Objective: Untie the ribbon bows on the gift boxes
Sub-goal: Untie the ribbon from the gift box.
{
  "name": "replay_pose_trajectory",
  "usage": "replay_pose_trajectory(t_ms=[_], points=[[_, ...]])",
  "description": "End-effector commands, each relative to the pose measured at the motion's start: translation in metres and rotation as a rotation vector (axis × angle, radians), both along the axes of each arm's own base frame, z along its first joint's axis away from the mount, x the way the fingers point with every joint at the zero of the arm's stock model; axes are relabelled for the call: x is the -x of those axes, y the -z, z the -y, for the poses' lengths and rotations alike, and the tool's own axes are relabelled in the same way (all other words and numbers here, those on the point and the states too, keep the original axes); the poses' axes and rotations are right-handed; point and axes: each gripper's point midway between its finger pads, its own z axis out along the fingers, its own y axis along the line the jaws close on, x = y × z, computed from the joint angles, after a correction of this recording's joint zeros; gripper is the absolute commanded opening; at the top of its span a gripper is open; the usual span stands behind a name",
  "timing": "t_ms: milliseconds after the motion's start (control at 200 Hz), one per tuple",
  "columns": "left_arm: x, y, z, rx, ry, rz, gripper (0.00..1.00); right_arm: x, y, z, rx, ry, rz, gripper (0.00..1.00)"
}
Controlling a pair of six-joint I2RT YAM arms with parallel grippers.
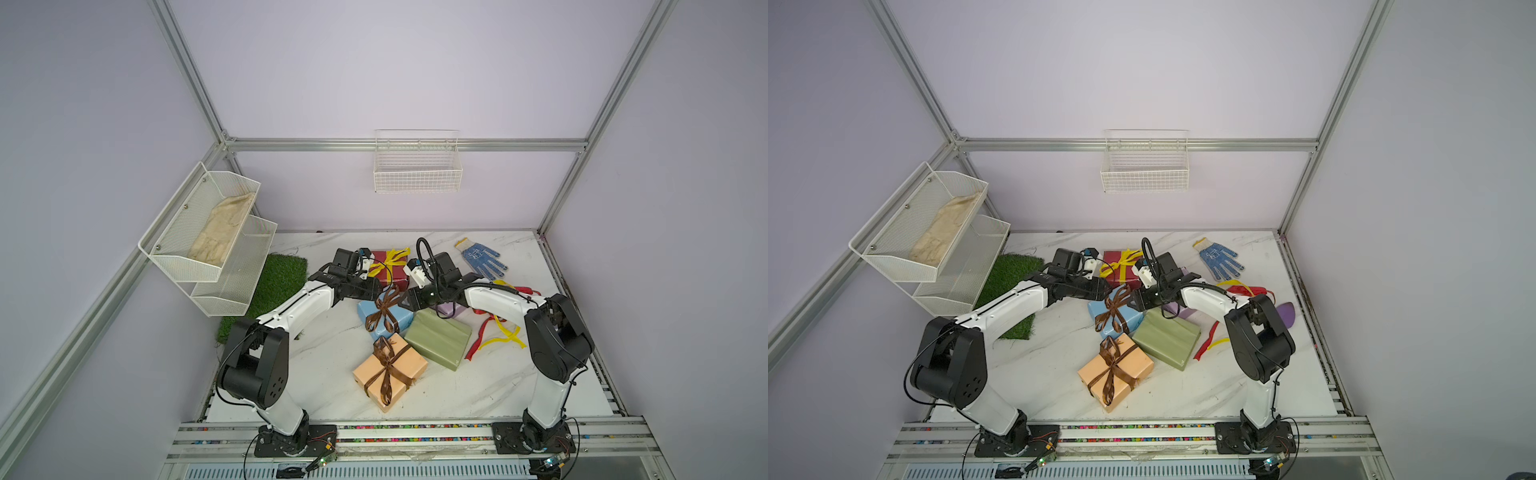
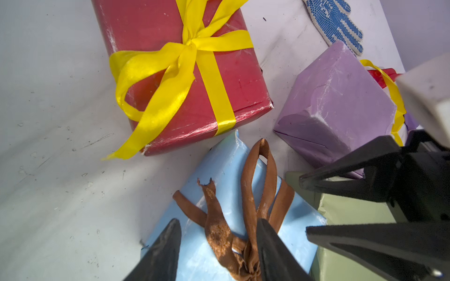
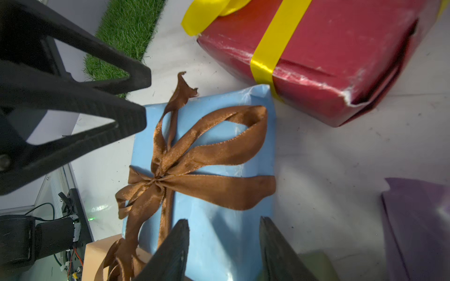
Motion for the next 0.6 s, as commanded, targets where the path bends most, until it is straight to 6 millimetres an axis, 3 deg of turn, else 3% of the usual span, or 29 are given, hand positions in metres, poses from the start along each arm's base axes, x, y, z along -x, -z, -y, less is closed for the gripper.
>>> replay_pose_trajectory(t_ms=[0, 230, 595], points=[[0.002, 0.015, -0.001, -0.046, 0.010, -0.011, 0.50, -0.002, 0.010, -0.003, 0.024, 0.015, 0.011, 0.50], [0.001, 0.023, -0.001, -0.081, 0.000, -0.015, 0.48, 0.001, 0.022, -0.004, 0.074, 0.018, 0.010, 0.50], [-0.003, 0.028, 0.004, -0.093, 0.007, -0.022, 0.32, 0.006, 0.033, -0.001, 0.116, 0.031, 0.008, 0.51]])
